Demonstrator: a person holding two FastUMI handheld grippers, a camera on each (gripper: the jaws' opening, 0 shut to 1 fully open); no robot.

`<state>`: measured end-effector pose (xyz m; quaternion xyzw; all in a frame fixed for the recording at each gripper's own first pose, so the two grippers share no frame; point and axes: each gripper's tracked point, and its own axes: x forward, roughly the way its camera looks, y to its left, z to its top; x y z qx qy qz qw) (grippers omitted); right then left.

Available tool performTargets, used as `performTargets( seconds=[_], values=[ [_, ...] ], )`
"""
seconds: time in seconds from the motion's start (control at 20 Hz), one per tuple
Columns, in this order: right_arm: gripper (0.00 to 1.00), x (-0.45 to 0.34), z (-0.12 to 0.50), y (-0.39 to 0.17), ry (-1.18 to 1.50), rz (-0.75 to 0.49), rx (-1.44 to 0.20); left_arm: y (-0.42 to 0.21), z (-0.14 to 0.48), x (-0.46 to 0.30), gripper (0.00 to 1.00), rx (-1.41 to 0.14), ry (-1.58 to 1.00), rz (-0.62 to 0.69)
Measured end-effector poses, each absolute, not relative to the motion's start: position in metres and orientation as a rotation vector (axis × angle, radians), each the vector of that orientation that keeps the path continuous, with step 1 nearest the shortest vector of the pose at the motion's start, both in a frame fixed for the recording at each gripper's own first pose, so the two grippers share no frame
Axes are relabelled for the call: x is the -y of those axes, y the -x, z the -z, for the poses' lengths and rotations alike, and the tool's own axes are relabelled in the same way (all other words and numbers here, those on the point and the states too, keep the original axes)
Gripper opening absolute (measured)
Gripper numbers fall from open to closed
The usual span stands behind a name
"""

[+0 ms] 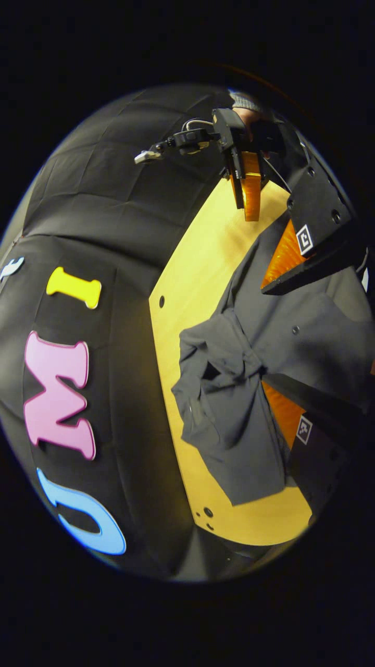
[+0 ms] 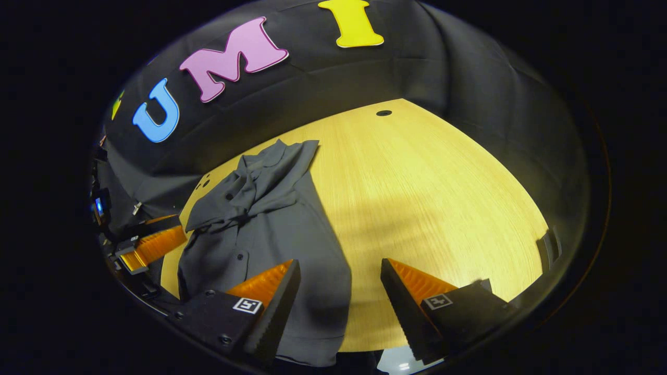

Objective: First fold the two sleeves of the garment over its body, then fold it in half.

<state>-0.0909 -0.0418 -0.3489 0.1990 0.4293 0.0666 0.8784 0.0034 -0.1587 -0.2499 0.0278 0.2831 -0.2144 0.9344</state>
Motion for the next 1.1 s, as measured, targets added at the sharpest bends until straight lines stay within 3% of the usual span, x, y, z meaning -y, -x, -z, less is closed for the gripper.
performTargets(
  seconds=[0.3, 1.1],
  values=[
    [0.96, 0.028, 0.351, 0.128, -0.375, -0.168, -0.950, 0.046, 0.246, 0.077, 0.97, -0.589, 0.007, 0.277],
    [0.97, 0.013, 0.388, 0.173, -0.336, -0.153, -1.104, 0.158, 0.356, -0.065, 0.96, -0.894, 0.062, 0.012]
  ],
)
